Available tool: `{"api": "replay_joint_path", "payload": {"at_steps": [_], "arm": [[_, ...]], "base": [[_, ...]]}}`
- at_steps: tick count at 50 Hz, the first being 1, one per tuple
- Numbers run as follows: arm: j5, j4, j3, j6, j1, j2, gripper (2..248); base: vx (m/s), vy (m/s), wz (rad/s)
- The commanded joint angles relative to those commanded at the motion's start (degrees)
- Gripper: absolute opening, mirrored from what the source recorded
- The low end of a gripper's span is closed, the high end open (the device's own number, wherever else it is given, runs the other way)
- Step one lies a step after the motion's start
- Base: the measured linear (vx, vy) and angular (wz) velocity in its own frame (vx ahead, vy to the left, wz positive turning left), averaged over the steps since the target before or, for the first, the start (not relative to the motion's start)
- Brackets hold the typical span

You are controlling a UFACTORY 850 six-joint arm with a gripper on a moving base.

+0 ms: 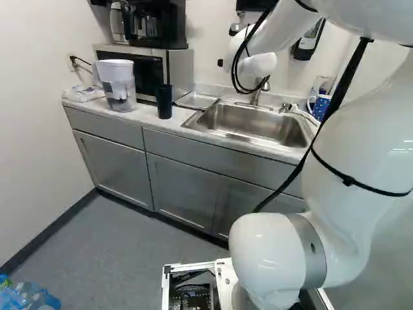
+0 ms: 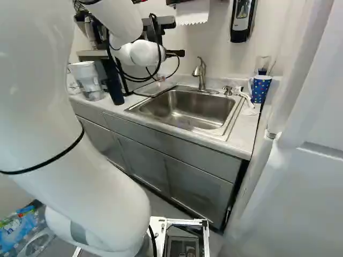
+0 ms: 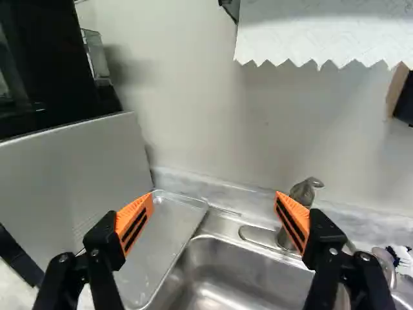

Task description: Rinse the cup and place it in the tray

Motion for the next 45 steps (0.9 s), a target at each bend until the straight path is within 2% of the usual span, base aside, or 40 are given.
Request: {"api": "replay_joint_path", "payload": {"at_steps": [45], "arm": [[-6.3,0.0,-11.0,0.0,-3.2,-10.4,247]], "base": [[0.0,0.0,0.0]]}}
